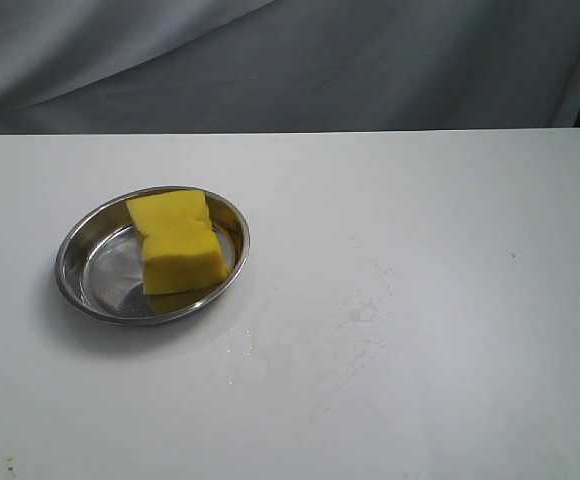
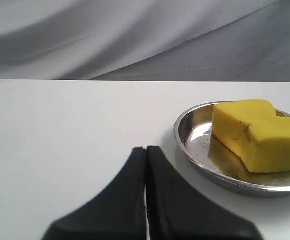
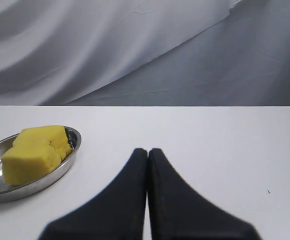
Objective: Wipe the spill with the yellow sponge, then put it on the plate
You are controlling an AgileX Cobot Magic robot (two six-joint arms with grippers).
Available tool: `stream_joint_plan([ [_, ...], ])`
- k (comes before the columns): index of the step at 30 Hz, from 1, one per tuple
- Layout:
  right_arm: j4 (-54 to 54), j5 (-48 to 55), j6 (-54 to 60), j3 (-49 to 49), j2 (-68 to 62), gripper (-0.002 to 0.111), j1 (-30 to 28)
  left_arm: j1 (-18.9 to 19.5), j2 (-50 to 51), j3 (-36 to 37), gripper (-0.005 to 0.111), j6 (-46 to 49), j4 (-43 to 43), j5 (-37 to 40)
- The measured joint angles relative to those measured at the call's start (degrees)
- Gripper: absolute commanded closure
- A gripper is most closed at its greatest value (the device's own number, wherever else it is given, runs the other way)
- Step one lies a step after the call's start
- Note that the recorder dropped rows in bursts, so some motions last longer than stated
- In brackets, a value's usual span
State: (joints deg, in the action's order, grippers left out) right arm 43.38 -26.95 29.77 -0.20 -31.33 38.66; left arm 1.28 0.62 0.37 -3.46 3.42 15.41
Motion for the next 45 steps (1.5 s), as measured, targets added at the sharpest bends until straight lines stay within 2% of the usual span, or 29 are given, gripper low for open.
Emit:
stream_joint_plan([
  [14, 0.1, -0.1, 2.1, 0.0, 0.9, 0.108, -0.7, 0.0, 0.0, 0.0, 0.107, 0.0, 0.0, 0.0],
  [18, 0.1, 2.2, 3.3, 0.0, 4.8, 0.108, -7.6, 0.0, 0.0, 0.0, 0.107, 0.0, 0.0, 0.0],
  [26, 0.4, 18.0, 7.8, 0.0, 20.6, 0.108, -31.4, 0.0, 0.0, 0.0, 0.107, 0.0, 0.0, 0.0],
  [29, 0.5, 21.7, 9.5, 0.0, 25.2, 0.108, -38.2, 0.0, 0.0, 0.0, 0.107, 0.0, 0.0, 0.0],
  [32, 0.5, 23.1, 10.4, 0.0, 27.9, 0.108, -41.4, 0.0, 0.0, 0.0, 0.107, 0.0, 0.0, 0.0],
  [41, -0.2, 24.6, 12.7, 0.0, 28.7, 0.108, -42.1, 0.0, 0.0, 0.0, 0.107, 0.0, 0.0, 0.0],
  [43, -5.1, 25.6, 11.5, 0.0, 28.7, 0.108, -42.1, 0.0, 0.0, 0.0, 0.107, 0.0, 0.0, 0.0],
  [45, -16.3, 28.0, 5.4, 0.0, 28.7, 0.108, -42.1, 0.0, 0.0, 0.0, 0.107, 0.0, 0.0, 0.0],
])
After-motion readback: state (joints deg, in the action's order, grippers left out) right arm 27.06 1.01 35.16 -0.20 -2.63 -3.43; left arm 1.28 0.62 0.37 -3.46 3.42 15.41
